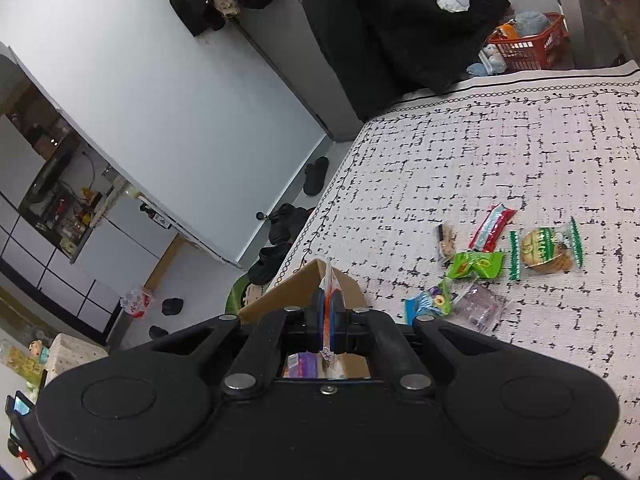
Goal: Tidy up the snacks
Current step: 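Carry the purple pack and stick snack over the box and open both tools, then withdraw both open tools from the box back to the snack pile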
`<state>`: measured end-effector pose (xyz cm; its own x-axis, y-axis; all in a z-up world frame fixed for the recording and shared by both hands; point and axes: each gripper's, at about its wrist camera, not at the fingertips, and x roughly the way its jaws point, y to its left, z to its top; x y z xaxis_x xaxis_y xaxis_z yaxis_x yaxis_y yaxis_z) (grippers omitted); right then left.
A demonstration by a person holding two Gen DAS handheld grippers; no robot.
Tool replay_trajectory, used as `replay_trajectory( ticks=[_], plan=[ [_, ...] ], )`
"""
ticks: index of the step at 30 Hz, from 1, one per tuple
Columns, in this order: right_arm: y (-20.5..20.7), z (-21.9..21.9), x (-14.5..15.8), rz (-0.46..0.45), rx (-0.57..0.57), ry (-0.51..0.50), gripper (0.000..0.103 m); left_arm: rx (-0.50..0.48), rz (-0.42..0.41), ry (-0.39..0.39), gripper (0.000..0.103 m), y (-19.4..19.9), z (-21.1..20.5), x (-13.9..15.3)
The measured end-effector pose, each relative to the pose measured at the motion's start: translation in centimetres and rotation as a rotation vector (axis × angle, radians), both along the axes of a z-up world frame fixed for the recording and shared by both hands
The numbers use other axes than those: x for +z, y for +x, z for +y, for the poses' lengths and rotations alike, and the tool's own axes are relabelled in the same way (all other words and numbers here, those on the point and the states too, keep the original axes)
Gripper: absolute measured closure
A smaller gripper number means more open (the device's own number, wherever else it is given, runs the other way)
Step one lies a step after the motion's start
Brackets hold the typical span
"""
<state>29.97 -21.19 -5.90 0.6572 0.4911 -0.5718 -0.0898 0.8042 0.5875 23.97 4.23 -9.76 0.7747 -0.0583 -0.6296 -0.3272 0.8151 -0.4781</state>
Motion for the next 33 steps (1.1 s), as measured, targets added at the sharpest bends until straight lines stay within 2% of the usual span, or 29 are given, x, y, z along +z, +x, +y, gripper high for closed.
replay_trajectory(
  ticks=[10, 12, 13, 17, 26, 29, 31, 33],
  plan=[
    [0.4, 4.0, -0.5, 0.031, 0.082, 0.003, 0.100, 0.075, 0.042, -0.029, 0.082, -0.2, 1.7, -0.7],
    [0.7, 4.4, -0.8, 0.069, 0.092, 0.016, 0.097, 0.090, 0.059, -0.033, 0.073, -0.2, 1.8, -0.9],
    [0.9, 4.5, -0.9, 0.081, 0.092, 0.016, 0.096, 0.096, 0.063, -0.031, 0.065, -0.2, 1.8, -0.9],
    [0.7, 3.6, -0.7, 0.062, 0.073, -0.003, 0.096, 0.101, 0.056, -0.007, 0.045, -0.2, 1.5, -0.7],
    [0.1, -0.5, -1.6, 0.084, 0.014, -0.015, 0.094, 0.062, 0.035, 0.047, 0.016, 0.2, -0.3, -0.5],
    [-0.1, -1.5, -2.2, 0.087, 0.009, -0.021, 0.084, 0.037, 0.036, 0.060, 0.014, 0.4, -1.2, -0.4],
    [-0.3, -2.2, -2.4, 0.080, 0.003, -0.033, 0.072, 0.024, 0.028, 0.069, 0.012, 0.5, -1.8, -0.2],
    [-0.3, -2.8, -2.5, 0.072, -0.004, -0.047, 0.064, 0.012, 0.025, 0.076, 0.009, 0.5, -2.3, 0.0]
  ],
)
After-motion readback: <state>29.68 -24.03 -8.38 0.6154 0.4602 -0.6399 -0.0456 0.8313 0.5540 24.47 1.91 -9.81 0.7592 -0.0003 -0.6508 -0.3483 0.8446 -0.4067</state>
